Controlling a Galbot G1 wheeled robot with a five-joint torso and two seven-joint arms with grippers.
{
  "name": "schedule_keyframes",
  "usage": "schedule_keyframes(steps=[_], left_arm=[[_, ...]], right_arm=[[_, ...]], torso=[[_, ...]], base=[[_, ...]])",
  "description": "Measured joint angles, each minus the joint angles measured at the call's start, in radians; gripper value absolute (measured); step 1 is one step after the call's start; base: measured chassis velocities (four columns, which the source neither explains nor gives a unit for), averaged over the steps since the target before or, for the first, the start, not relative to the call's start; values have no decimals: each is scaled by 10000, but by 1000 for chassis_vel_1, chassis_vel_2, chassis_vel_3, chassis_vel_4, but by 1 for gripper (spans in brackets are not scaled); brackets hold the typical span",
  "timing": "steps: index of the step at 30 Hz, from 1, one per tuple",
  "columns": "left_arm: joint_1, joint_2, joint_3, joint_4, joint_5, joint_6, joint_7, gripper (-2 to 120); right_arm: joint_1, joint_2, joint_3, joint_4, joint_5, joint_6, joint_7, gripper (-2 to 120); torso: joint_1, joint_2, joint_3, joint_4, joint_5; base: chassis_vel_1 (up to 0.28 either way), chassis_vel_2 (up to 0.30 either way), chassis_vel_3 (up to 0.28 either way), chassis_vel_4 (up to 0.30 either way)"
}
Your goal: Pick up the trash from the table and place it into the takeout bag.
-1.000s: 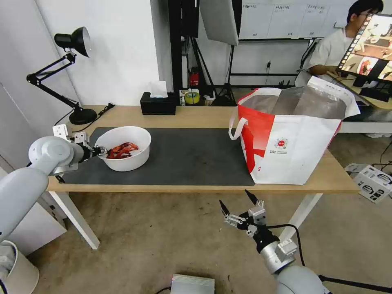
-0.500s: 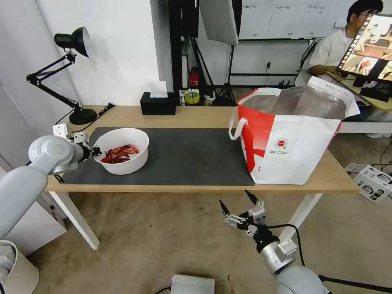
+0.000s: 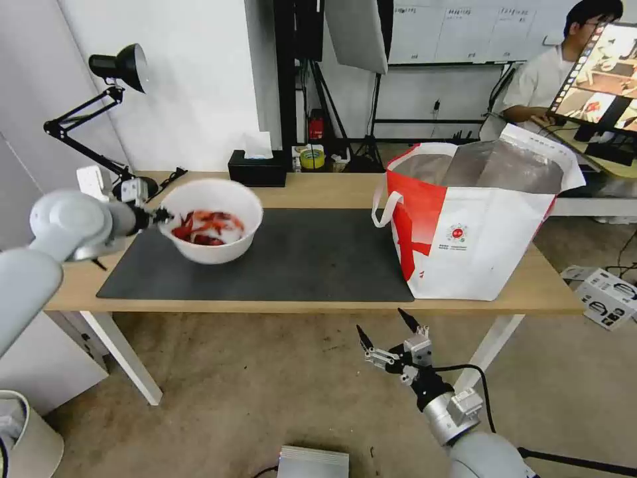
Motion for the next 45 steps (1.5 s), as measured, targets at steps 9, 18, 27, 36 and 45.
schedule_keyframes(steps=[9,18,27,36,45], left_arm=[[-1738,-941,1397,-204,-645,-128,-709,0],[-3176,-2172,2277,344,-844,-223,-1007,0],[-3910,-3022,2635,775,-947,-360,-1176,0],[-4610,-4408,2971,1411,-997,-507,-1330,0],[-5156,-5595,3184,2212,-1024,-513,-1452,0]], right_arm=[[0,0,0,0,0,0,0,100],[0,-1,0,0,0,0,0,100],[0,-1,0,0,0,0,0,100],[0,0,0,0,0,0,0,100],[0,0,0,0,0,0,0,100]], torso=[[0,0,1,1,1],[0,0,1,0,0],[0,0,1,1,2],[0,0,0,-1,3],[1,0,0,0,1]], base=[[0,0,0,0],[0,0,0,0],[0,0,0,0],[0,0,0,0],[0,0,0,0]])
